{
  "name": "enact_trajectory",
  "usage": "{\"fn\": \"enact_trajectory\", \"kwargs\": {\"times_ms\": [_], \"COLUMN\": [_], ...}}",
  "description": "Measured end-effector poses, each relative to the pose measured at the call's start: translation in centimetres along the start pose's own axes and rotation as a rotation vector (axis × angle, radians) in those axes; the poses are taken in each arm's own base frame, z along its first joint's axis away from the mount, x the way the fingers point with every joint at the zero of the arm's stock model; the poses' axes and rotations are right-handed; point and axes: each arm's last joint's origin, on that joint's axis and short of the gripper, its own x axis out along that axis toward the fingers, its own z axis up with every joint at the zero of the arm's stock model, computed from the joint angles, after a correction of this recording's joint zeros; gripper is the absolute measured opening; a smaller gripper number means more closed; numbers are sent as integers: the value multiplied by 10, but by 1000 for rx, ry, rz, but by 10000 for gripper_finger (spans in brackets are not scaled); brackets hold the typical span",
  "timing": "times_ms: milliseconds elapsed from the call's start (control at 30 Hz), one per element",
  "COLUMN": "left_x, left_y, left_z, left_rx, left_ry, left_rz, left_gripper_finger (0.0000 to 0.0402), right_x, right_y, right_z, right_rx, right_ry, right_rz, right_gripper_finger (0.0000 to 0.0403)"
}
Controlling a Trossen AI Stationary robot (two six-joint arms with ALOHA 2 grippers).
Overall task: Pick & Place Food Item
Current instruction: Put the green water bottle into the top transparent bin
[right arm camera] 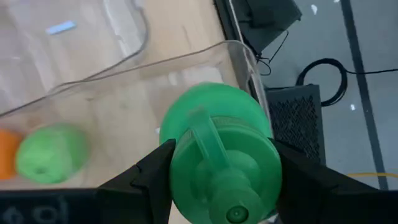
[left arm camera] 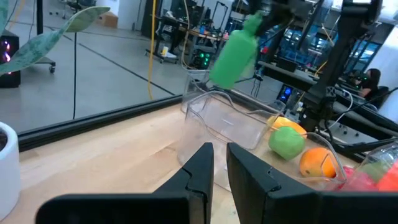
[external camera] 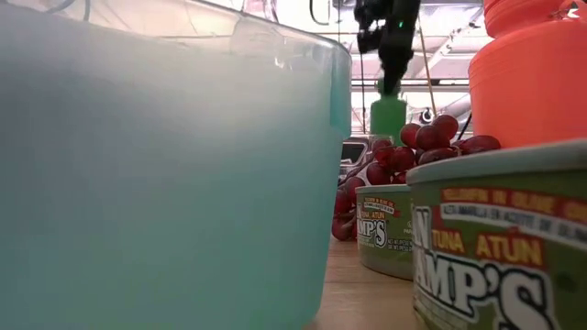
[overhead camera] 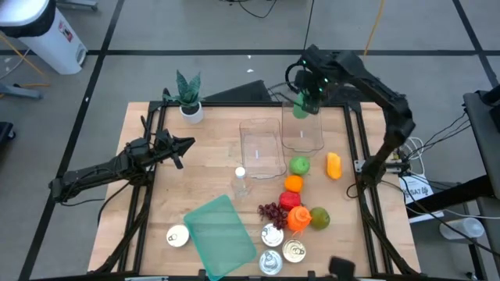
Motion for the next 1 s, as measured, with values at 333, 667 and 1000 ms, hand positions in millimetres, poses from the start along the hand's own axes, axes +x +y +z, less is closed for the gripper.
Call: {"fn": "enact_trajectory", "kwargs": {"times_ms": [333, 667, 1000], "left_x": [0, 0, 0], "left_y": [0, 0, 1], "left_z": [0, 1, 1], "left_rx": [35, 35, 35], "left_ry": [-4, -14, -16], "left_rz": [-1, 22, 28], "left_gripper_finger": [51, 51, 51], "right_x": [38, 60, 107], "right_y": [-8, -10, -6], "right_z": [12, 19, 9], "right_rx": [-30, -29, -3], "right_ry": [71, 100, 121], "right_rz": [68, 82, 91], "right_gripper_finger": [202, 202, 202]}}
